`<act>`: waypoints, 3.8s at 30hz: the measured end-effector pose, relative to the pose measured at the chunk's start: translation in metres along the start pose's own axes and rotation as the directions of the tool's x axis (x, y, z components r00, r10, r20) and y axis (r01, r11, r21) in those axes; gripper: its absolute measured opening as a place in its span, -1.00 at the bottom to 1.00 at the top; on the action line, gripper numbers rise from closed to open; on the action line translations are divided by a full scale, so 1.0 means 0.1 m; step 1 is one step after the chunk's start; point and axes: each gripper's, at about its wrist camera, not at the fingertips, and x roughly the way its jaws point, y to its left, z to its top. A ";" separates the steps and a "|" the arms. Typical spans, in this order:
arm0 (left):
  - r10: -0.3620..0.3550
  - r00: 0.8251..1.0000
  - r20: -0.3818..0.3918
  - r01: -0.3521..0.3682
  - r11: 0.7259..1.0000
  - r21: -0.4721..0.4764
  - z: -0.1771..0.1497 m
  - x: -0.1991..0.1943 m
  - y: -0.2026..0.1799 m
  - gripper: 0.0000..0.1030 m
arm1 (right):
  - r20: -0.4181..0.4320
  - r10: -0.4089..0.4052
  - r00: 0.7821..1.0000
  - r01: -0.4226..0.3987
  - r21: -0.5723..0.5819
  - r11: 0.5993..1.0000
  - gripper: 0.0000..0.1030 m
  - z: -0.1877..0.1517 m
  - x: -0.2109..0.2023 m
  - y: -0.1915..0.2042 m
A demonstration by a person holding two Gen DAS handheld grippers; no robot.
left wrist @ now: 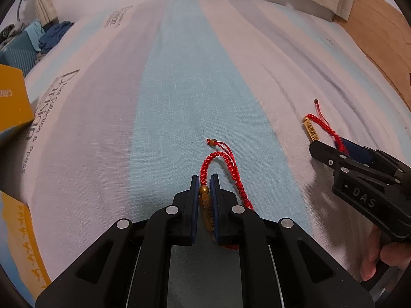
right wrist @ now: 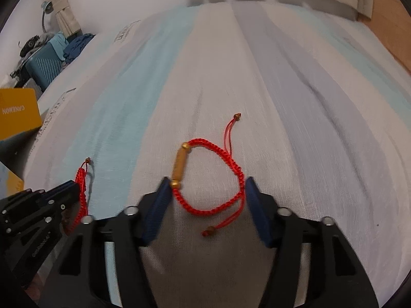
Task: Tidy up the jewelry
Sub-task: 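Grasp a red string bracelet with the left tool while the right tool grasps the other, then carry both red string bracelets with both tools over the white box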
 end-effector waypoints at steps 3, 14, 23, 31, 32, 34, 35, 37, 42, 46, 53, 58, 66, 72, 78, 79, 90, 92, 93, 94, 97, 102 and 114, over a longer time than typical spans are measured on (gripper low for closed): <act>0.000 1.000 -0.001 0.000 1.000 -0.001 0.00 -0.01 0.00 -0.84 | 0.005 -0.006 1.000 0.006 -0.027 1.000 -0.43 -0.02 0.00 0.04; 0.008 1.000 0.008 -0.008 1.000 -0.008 0.01 -0.02 0.02 -0.84 | -0.007 0.000 1.000 0.000 -0.072 0.997 -0.79 -0.05 -0.12 0.05; 0.011 1.000 0.015 -0.011 1.000 -0.007 0.01 -0.05 0.04 -0.84 | -0.002 0.023 1.000 -0.023 -0.096 0.995 -0.79 -0.07 -0.21 0.05; 0.012 1.000 0.023 -0.012 1.000 -0.006 0.03 -0.10 0.04 -0.84 | 0.007 0.027 1.000 -0.026 -0.099 0.995 -0.79 -0.06 -0.27 0.07; 0.012 1.000 0.024 -0.012 1.000 -0.006 0.03 -0.11 0.04 -0.84 | 0.008 0.026 1.000 -0.026 -0.101 0.995 -0.79 -0.06 -0.28 0.07; 0.012 1.000 0.029 -0.012 1.000 -0.005 0.03 -0.13 0.04 -0.84 | 0.012 0.026 1.000 -0.025 -0.101 0.995 -0.79 -0.06 -0.30 0.06; 0.011 0.999 0.032 -0.011 1.000 -0.005 0.03 -0.15 0.03 -0.84 | 0.016 0.026 1.000 -0.025 -0.097 0.995 -0.79 -0.07 -0.32 0.05; 0.008 0.999 0.038 -0.008 1.000 -0.008 0.04 -0.18 0.03 -0.84 | 0.021 0.026 0.999 -0.024 -0.094 0.995 -0.79 -0.07 -0.36 0.04; 0.005 0.999 0.049 -0.004 1.000 -0.006 0.04 -0.25 0.00 -0.84 | 0.038 0.032 0.999 -0.029 -0.089 0.996 -0.79 -0.06 -0.48 0.01; 0.003 0.998 0.062 -0.002 1.000 -0.004 0.05 -0.31 -0.02 -0.84 | 0.046 0.031 0.998 -0.027 -0.093 0.995 -0.79 -0.05 -0.53 0.00; 0.007 0.998 0.063 -0.007 1.000 -0.007 0.05 -0.33 -0.04 -0.84 | 0.036 0.032 0.999 -0.028 -0.097 0.995 -0.79 -0.05 -0.52 0.00; 0.009 0.998 0.056 -0.008 1.000 -0.019 0.06 -0.31 -0.05 -0.84 | 0.014 0.043 0.999 -0.041 -0.102 0.994 -0.79 -0.05 -0.49 -0.01; 0.009 0.998 0.066 -0.009 1.000 0.001 0.05 -0.41 -0.11 -0.84 | 0.003 0.040 0.999 -0.040 -0.072 0.997 -0.79 -0.10 -0.58 -0.04; -0.008 0.997 0.071 0.008 1.000 -0.002 0.08 -0.57 -0.14 -0.84 | -0.011 0.046 0.999 -0.047 -0.053 0.997 -0.79 -0.12 -0.72 -0.04; -0.009 0.996 0.084 0.009 1.000 0.000 0.09 -0.78 -0.16 -0.84 | -0.008 0.047 0.999 -0.047 -0.064 0.997 -0.79 -0.13 -0.90 0.02; -0.006 0.996 0.088 0.006 1.000 0.004 0.10 -0.81 -0.16 -0.84 | -0.009 0.047 0.999 -0.048 -0.063 0.997 -0.79 -0.13 -0.93 0.02; 0.006 0.994 0.105 -0.006 1.000 0.002 -0.02 -1.18 -0.21 -0.84 | -0.013 0.063 0.998 -0.063 -0.047 0.997 -0.79 -0.29 -1.21 0.12; 0.010 0.994 0.105 -0.010 1.000 -0.005 -0.05 -1.22 -0.19 -0.84 | -0.010 0.065 0.998 -0.065 -0.047 0.997 -0.79 -0.31 -1.27 0.14; 0.013 0.994 0.105 -0.012 1.000 -0.006 -0.07 -1.25 -0.18 -0.84 | -0.008 0.067 0.998 -0.068 -0.045 0.997 -0.79 -0.31 -1.30 0.16; 0.015 0.994 0.106 -0.015 1.000 -0.007 -0.09 -1.28 -0.18 -0.84 | -0.007 0.069 0.998 -0.069 -0.044 0.997 -0.79 -0.32 -1.32 0.16; 0.021 0.994 0.109 -0.020 1.000 -0.006 -0.13 -1.37 -0.14 -0.84 | 0.001 0.065 0.998 -0.065 -0.048 0.997 -0.79 -0.33 -1.41 0.22; 0.024 0.992 0.122 -0.022 1.000 -0.013 -0.18 -1.53 -0.06 -0.84 | 0.015 0.062 0.998 -0.061 -0.060 0.996 -0.79 -0.35 -1.56 0.34; 0.049 0.986 0.161 -0.046 0.999 -0.024 -0.31 -1.94 0.20 -0.84 | 0.034 0.072 0.997 -0.069 -0.087 0.994 -0.79 -0.38 -1.85 0.68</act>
